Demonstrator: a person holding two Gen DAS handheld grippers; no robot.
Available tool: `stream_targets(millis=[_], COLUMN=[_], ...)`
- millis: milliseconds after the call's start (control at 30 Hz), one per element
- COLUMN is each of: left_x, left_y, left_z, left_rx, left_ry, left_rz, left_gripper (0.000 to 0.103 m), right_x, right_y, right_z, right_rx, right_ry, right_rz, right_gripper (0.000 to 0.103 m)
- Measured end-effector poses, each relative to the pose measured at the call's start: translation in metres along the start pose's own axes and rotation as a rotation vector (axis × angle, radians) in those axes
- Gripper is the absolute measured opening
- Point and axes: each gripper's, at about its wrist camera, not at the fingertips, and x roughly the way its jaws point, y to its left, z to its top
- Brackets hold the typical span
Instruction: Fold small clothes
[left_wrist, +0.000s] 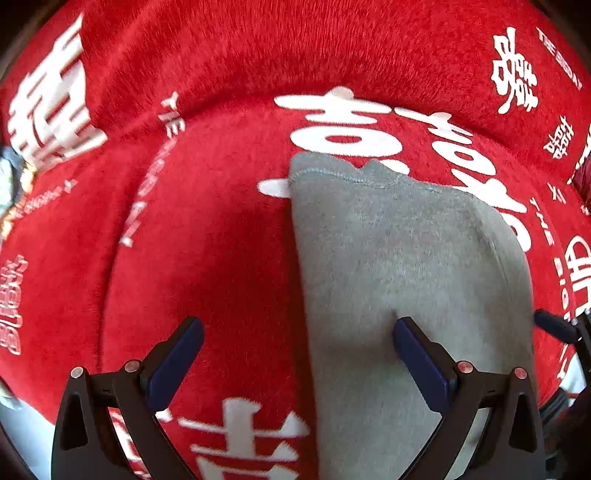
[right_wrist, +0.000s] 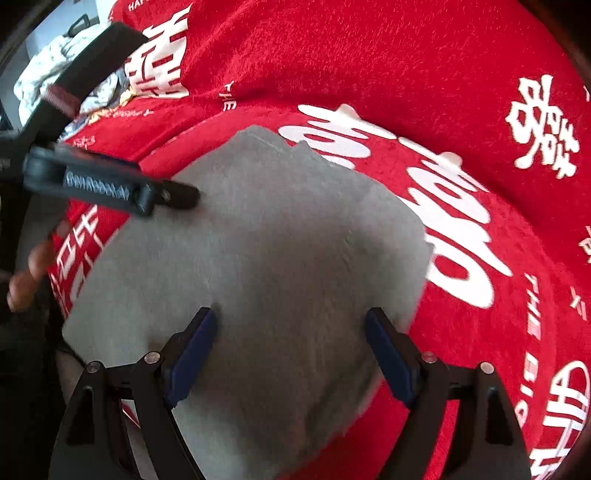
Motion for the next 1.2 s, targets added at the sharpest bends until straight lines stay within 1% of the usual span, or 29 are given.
stream_targets(millis=[67,100,167,267,333,400,467,500,600,767,867,967,1067,1133,1200], left_x=[-0.015,-0.019,-0.027,-0.030,-0.027,-0.021,-0.019,-0.018,-0.016,-0.019,-0.021,-0.026,-0.034,-0.042,-0.049], left_y=[-0.001,-0.001,-0.003,-0.008,-0.012,-0.014,-0.010,-0.008,-0.003,-0.003,0.002,0.004,0.003,-0.003,-0.008], left_z=[-0.009,-0.013,-0.022,-0.035,-0.044,-0.050,-0.053,-0.052,-0.053,-0.060,-0.065,-0.070,-0.074,-0.075,-0.075], left_rx=[0.028,0.033,0.040,0.047,0.061,0.068,0.048,0.037,0.023,0.039,0.040,0.051,0.072,0.096,0.117], left_ry=[-0.028,-0.033,-0.043,-0.037,-0.029,-0.018,-0.021,-0.017,-0.010,-0.016,-0.009,-0.014,-0.022,-0.041,-0.060], left_rz=[0.006,-0.001,-0.023,-0.041,-0.038,-0.028,-0.053,-0.068,-0.090,-0.087,-0.087,-0.058,-0.024,-0.006,-0.006], left_gripper=[0.103,0.103,0.103,0.103,0.103,0.103,0.103,0.103,0.103,0.103,0.103,0.103,0.103,0.103,0.103], right_x=[-0.009,-0.015,-0.027,-0.037,-0.035,-0.025,-0.011,-0.006,-0.003,-0.010,-0.014,-0.019,-0.020,-0.025,-0.034], right_y=[-0.004,-0.003,0.003,0.022,0.036,0.049,0.055,0.056,0.054,0.050,0.053,0.053,0.045,0.039,0.036], right_z=[-0.006,-0.008,-0.009,-0.004,-0.003,-0.005,-0.010,-0.013,-0.021,-0.031,-0.039,-0.047,-0.051,-0.052,-0.051], right_rx=[0.018,0.019,0.005,-0.048,-0.096,-0.125,-0.133,-0.137,-0.148,-0.171,-0.201,-0.215,-0.186,-0.160,-0.140], right_ry=[0.013,0.001,-0.033,-0.070,-0.072,-0.051,-0.018,-0.007,-0.020,-0.014,-0.014,0.010,0.063,0.077,0.074], right_rz=[-0.018,-0.031,-0.029,-0.023,-0.009,-0.002,0.016,0.008,-0.007,-0.022,-0.050,-0.077,-0.094,-0.106,-0.130], right_gripper=[0.085,0.085,0.085,0.085,0.085,0.085,0.085,0.085,0.085,0.085,0.085,0.085,0.085,0.085,0.085])
